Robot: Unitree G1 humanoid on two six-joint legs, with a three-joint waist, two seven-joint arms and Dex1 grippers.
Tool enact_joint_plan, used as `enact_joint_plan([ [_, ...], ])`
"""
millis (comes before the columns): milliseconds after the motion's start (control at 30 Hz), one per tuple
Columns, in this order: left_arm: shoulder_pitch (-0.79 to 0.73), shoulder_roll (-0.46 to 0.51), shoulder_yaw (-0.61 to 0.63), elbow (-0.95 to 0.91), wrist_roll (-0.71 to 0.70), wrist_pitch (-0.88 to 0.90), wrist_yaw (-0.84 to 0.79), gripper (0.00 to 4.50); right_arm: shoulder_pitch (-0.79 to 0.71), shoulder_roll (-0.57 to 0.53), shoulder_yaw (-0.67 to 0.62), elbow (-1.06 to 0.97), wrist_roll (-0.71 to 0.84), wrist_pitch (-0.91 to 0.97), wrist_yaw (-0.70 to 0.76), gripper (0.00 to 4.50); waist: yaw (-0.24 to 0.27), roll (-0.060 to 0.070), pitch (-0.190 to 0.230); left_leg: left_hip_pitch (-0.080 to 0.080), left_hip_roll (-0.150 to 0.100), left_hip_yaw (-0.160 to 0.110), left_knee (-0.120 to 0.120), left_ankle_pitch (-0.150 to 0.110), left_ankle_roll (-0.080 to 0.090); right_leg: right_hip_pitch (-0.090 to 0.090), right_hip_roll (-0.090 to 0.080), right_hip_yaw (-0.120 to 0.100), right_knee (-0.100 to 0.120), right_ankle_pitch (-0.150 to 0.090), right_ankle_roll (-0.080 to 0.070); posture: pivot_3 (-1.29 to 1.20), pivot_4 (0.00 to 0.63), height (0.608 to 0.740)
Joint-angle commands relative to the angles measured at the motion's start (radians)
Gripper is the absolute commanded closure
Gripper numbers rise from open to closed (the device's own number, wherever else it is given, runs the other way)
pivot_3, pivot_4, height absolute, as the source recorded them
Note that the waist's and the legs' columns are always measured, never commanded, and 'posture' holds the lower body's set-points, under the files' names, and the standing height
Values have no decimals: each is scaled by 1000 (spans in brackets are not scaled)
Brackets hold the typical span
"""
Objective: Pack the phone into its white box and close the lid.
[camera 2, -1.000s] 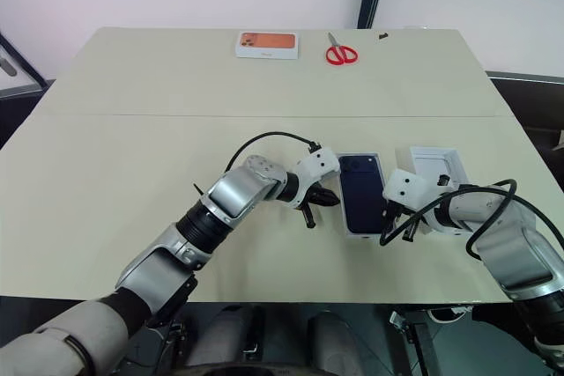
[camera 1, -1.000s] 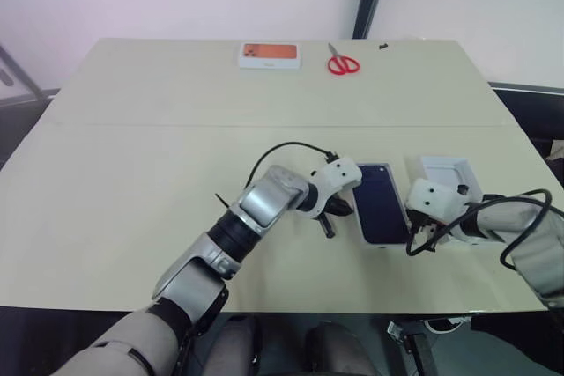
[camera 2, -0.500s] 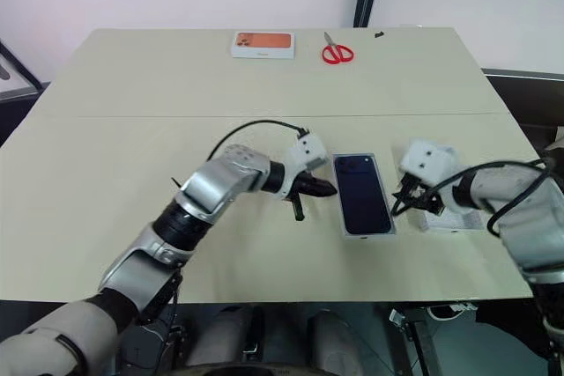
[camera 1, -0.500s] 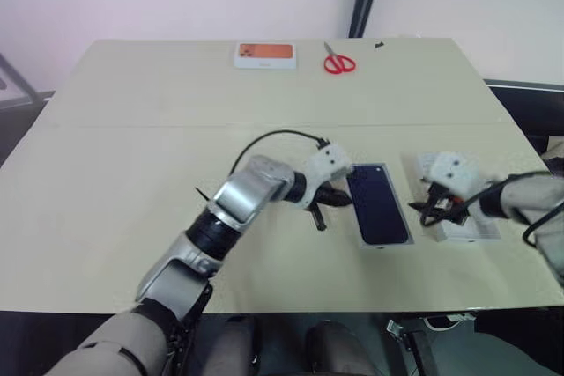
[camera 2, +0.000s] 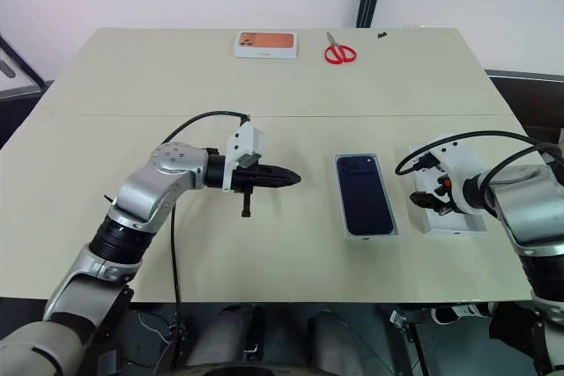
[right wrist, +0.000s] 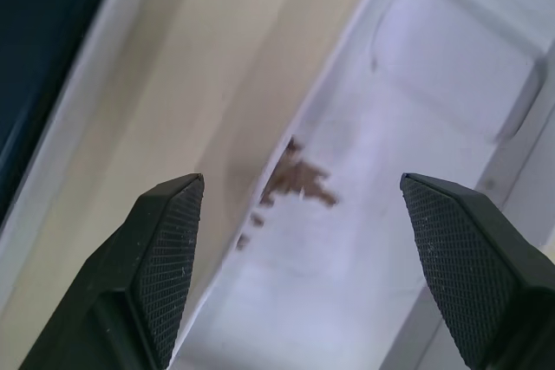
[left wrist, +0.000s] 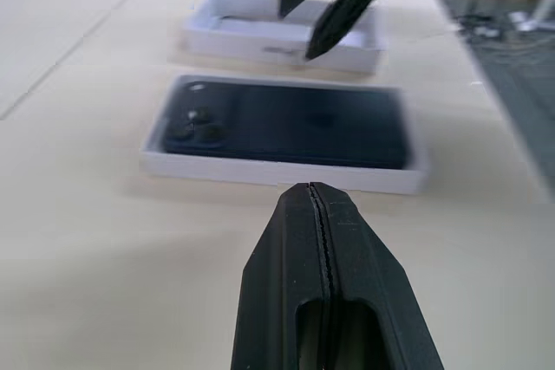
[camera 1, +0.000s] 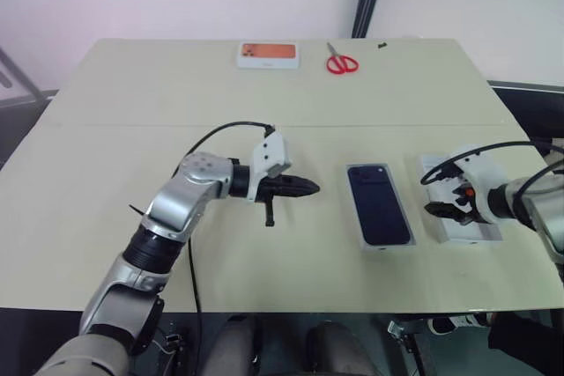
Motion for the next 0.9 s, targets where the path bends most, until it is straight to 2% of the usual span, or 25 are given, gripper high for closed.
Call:
enact_joint_plan([
  [33, -11, 20, 9, -36, -25, -18, -31, 4500, -20, 24, -21, -18, 25, 49, -41, 704, -1, 0, 0, 0, 0, 0, 0, 0, 0, 0, 0, 0, 0, 0, 0, 0, 150, 740],
  [133, -9, 14, 3, -35, -19, -37, -24, 4500, -27, 60, -39, -16, 37, 89, -79, 1568, -1, 0, 0, 0, 0, 0, 0, 0, 1, 0, 0, 0, 0, 0, 0, 0, 150, 740],
  [300, -9, -13, 11, -29, -24, -54, 2, 4500, -53, 94, -68, -8, 54, 136, -128, 4205, 1, 0, 0, 0, 0, 0, 0, -1, 1, 0, 0, 0, 0, 0, 0, 0, 150, 740],
  [333, -10, -21, 19, -29, -30, -54, 9, 4500, -59, 99, -75, -5, 58, 142, -135, 4470, 0, 0, 0, 0, 0, 0, 0, -1, 2, 0, 0, 0, 0, 0, 0, 0, 150, 740],
  [500, -8, -30, 39, -34, -48, -57, 26, 4500, -96, 121, -133, -19, 94, 133, -150, 4470, -1, 0, 0, 0, 0, 0, 0, -1, 2, 0, 0, 0, 1, 0, 0, 0, 150, 740],
  [600, 1, -26, 59, -29, -55, -59, 49, 4500, -154, 183, -250, -60, 180, 116, -111, 4470, -6, 0, 0, 0, 0, 0, 0, -1, 2, 0, 1, 0, 1, 0, 0, 0, 150, 740],
  [667, 9, -13, 71, -21, -52, -69, 53, 4500, -227, 255, -362, -94, 317, 215, -54, 4470, -12, 1, 0, 0, 0, 0, -1, -1, 2, -1, 1, 0, 1, 0, 0, 0, 150, 740],
  [733, 12, -1, 75, -6, -41, -82, 55, 4500, -250, 299, -422, -100, 464, 253, -45, 4470, -19, 1, 0, 0, 0, 0, -1, -1, 2, -1, 1, 0, 2, 0, 0, 0, 150, 740],
  [800, 12, 11, 73, 16, -22, -102, 59, 4500, -244, 322, -447, -84, 622, 253, -81, 4470, -18, 0, 0, 0, 0, 0, -1, -1, 2, -1, 1, 0, 2, 0, 0, 0, 150, 740],
  [900, 5, 30, 70, 61, 0, -134, 59, 4500, -206, 332, -433, -36, 939, 253, -203, 4470, -18, 0, 0, 0, 0, 0, 0, -2, 4, 0, 1, 0, 0, 0, 0, 0, 150, 740],
])
